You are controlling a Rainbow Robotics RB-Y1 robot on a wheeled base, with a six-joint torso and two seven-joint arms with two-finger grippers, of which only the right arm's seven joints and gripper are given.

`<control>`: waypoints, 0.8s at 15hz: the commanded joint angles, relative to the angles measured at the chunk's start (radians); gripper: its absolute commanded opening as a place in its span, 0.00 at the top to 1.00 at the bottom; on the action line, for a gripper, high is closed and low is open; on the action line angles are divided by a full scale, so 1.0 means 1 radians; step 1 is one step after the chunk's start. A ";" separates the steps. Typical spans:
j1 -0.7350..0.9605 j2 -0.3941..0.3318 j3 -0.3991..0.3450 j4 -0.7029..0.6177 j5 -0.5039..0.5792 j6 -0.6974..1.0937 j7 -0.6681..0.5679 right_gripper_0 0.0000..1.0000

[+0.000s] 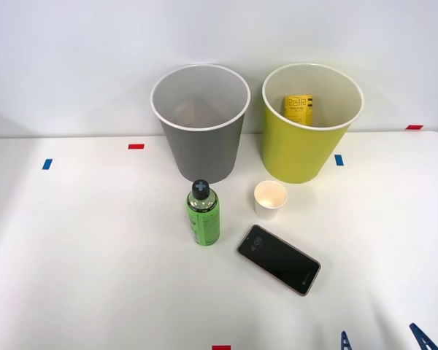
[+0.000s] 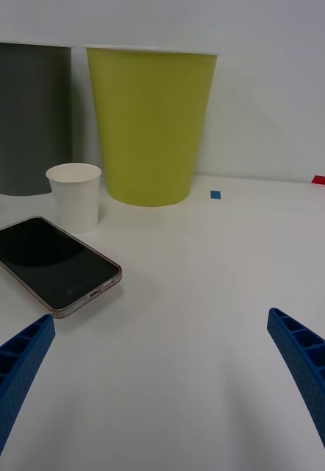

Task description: Put cans in the gray bin, plastic bottles in the light green bin

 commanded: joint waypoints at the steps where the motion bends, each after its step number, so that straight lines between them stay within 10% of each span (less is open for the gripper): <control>1: 0.000 0.000 0.000 0.000 0.000 0.000 0.000 0.00; 12: 0.000 0.000 0.000 0.000 0.000 0.000 0.000 0.00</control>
